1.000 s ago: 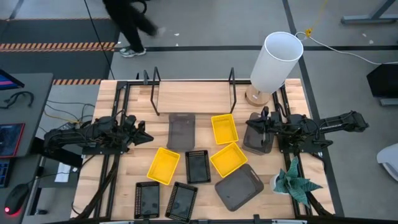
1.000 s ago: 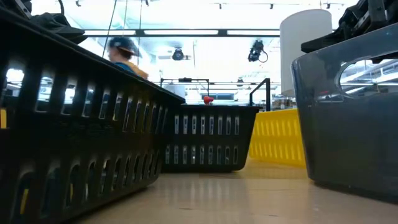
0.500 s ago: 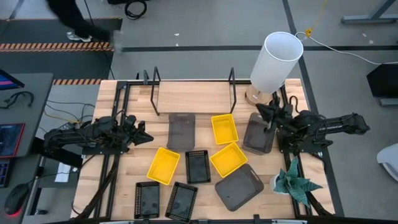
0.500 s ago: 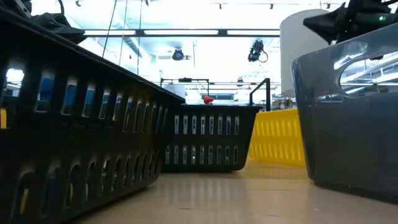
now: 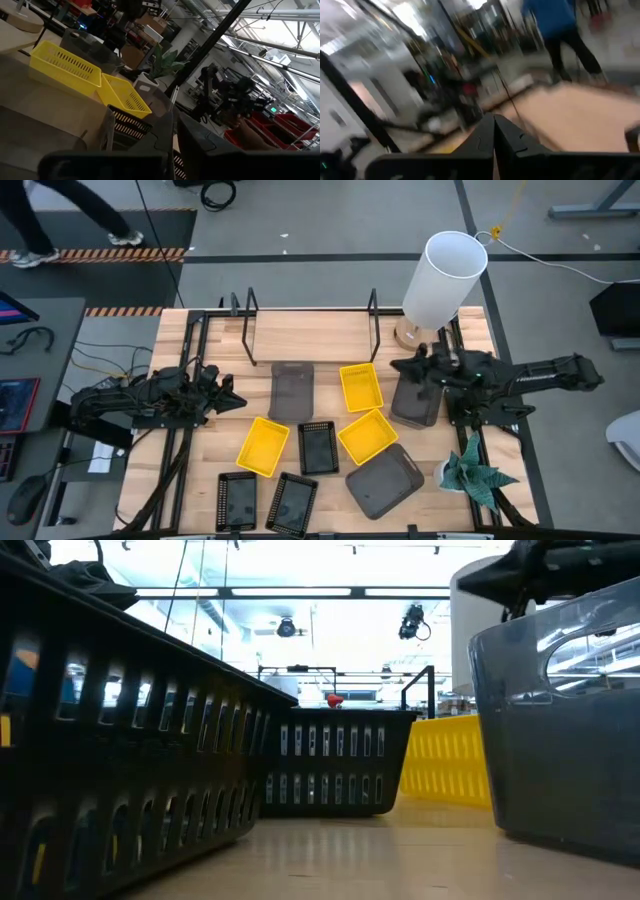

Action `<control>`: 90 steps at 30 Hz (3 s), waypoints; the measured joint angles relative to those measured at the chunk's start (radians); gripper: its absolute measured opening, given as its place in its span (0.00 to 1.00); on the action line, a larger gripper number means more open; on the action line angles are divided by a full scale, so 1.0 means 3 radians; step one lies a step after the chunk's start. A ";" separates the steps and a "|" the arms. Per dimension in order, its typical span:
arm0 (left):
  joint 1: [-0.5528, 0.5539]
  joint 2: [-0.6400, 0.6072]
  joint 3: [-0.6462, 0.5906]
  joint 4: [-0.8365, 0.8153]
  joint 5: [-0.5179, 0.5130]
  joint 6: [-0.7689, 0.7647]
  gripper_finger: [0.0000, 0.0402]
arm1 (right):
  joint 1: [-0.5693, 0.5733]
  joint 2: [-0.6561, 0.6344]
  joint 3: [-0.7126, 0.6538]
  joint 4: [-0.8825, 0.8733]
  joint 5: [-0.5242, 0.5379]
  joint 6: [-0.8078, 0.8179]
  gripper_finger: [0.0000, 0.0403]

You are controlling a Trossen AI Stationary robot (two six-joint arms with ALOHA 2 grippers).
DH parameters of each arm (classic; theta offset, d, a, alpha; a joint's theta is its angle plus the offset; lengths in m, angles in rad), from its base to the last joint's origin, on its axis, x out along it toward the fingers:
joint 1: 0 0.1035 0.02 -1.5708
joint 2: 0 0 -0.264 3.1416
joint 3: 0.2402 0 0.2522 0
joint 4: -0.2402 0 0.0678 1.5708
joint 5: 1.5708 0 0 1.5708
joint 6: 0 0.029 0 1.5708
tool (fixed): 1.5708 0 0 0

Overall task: Stack baskets on shelf by color
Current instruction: Stack the bottom right yellow bin into the yellow bin

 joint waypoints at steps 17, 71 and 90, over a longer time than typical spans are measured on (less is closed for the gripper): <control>0.0000 0.0000 0.0000 0.0003 0.0001 0.0000 0.06 | 0.0693 0.2146 0.1516 -0.1860 -0.0253 0.1356 0.02; 0.0000 0.0000 0.0001 -0.0003 0.0000 0.0000 0.09 | 0.0693 0.4828 0.3720 -0.3853 -0.0482 -0.1623 0.17; 0.0000 0.0000 0.0000 -0.0016 -0.0001 0.0000 0.09 | 0.0535 0.4225 0.3718 -0.3987 -0.0292 -0.1046 0.03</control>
